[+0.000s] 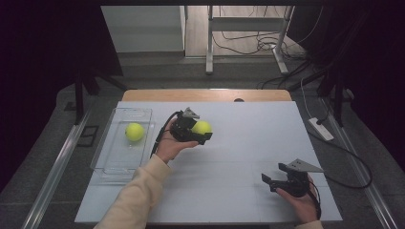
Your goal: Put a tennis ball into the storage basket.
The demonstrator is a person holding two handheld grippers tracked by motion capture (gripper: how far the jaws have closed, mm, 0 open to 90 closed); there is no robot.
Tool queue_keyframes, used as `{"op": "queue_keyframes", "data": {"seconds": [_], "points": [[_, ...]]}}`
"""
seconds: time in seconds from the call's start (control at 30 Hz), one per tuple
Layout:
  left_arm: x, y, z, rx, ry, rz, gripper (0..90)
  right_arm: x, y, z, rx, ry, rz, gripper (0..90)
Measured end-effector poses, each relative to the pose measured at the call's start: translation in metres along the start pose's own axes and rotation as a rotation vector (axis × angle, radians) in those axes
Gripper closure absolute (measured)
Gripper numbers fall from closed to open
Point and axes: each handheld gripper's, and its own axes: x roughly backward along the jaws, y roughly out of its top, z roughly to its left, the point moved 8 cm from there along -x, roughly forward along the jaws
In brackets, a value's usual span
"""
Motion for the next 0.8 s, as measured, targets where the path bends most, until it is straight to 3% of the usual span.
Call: {"op": "queue_keyframes", "data": {"seconds": [0.37, 0.8], "points": [[0.016, 0.001, 0.006, -0.004, 0.026, -0.020, 26.4, 0.000, 0.000, 0.000, 0.003, -0.004, -0.001, 13.5], [0.041, 0.003, 0.016, 0.022, 0.048, -0.068, 26.4, 0.001, 0.000, 0.000, -0.001, -0.006, -0.003, 13.5]]}}
